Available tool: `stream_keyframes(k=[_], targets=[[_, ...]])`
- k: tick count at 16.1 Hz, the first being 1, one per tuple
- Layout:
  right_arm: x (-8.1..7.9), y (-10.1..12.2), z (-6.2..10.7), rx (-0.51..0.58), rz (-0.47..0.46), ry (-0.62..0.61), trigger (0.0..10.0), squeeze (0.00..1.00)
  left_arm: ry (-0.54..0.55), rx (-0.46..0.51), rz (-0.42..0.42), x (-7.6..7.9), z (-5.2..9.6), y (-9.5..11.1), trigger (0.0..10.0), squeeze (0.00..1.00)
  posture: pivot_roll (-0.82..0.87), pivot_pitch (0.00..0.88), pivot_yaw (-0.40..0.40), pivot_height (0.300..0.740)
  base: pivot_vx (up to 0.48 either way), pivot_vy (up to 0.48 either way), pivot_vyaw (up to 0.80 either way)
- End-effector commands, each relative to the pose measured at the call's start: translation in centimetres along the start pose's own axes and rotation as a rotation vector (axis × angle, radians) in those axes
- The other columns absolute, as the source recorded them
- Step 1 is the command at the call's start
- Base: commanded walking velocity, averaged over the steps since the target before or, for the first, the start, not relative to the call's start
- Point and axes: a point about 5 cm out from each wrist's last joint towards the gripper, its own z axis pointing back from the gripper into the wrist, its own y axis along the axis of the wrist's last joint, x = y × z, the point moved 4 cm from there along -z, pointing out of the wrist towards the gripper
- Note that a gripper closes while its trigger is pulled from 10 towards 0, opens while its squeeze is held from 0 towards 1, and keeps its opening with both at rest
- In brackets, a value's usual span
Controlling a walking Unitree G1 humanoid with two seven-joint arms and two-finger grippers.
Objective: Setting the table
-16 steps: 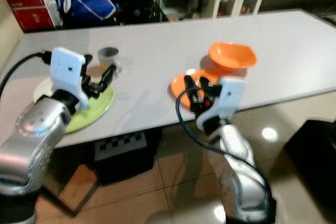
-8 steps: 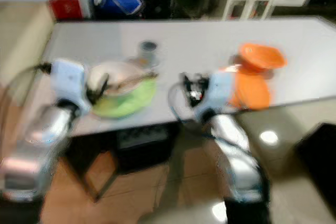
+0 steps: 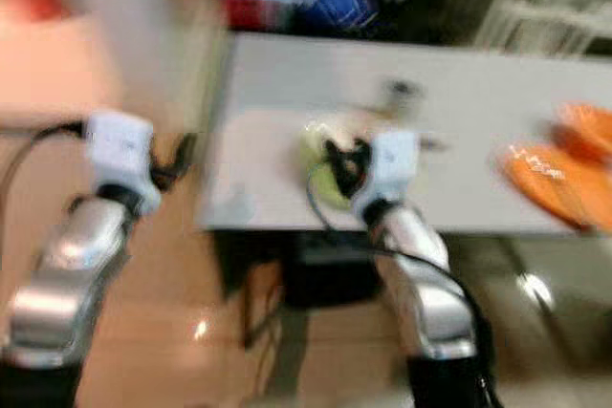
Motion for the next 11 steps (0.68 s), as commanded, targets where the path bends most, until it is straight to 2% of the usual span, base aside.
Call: stream_keyframes(k=[1, 6, 8, 11], targets=[[-0.3, 0.9, -0.3, 0.035, 0.004, 0.015, 10.0, 0.0, 0.007, 0.028, -0.023, -0.1, -0.1, 0.8, 10.0, 0.0, 0.08, 0.0, -0.134, 0.74, 0.0, 0.45, 0.0], [-0.1, 0.7, -0.7, 0.028, -0.021, -0.005, 10.0, 0.0, 0.037, 0.042, -0.052, -1.1, -0.2, 1.2, 10.0, 0.0, 0.08, 0.0, -0.148, 0.74, 0.0, 0.448, 0.0], [0.6, 0.5, -0.4, 0.02, -0.034, -0.042, 10.0, 0.0, 0.029, 0.043, -0.057, -1.0, -0.5, 1.2, 10.0, 0.0, 0.07, 0.0, -0.134, 0.74, 0.0, 0.45, 0.0], [0.6, 0.5, -0.1, 0.022, -0.045, -0.047, 10.0, 0.0, 0.015, 0.041, -0.058, -0.8, -0.5, 1.1, 10.0, 0.0, 0.06, 0.0, -0.123, 0.74, 0.0, 0.449, 0.0]])
